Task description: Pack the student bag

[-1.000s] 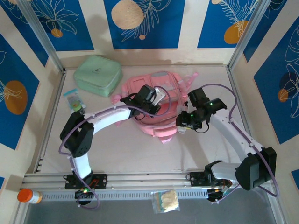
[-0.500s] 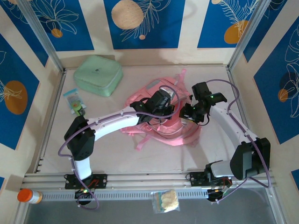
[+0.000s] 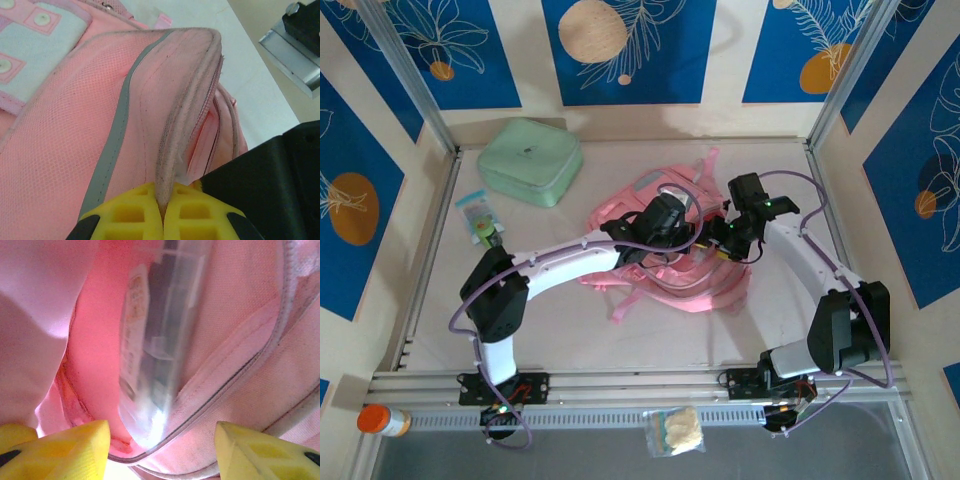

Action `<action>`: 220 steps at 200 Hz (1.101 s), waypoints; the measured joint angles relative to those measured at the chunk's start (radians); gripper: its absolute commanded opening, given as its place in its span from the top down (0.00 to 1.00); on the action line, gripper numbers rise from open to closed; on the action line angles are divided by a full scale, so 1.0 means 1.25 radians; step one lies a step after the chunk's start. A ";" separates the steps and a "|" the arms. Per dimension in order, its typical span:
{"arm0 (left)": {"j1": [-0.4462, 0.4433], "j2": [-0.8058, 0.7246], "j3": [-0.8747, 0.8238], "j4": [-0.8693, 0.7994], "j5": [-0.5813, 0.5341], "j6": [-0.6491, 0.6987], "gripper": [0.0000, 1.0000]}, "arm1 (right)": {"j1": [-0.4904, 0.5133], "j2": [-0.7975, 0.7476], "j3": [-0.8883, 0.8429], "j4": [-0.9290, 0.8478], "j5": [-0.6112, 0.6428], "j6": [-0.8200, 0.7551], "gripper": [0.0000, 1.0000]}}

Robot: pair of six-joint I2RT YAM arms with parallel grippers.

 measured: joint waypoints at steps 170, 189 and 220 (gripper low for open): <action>0.014 -0.157 -0.192 0.084 0.114 -0.070 0.51 | -0.060 -0.202 -0.100 0.045 -0.018 0.017 0.52; 0.020 -0.256 -0.241 0.085 0.087 -0.081 0.44 | -0.001 -0.236 -0.100 -0.004 0.056 0.030 0.45; 0.090 -0.346 -0.360 0.142 0.089 -0.125 0.43 | 0.213 -0.235 -0.100 -0.068 0.210 0.108 0.37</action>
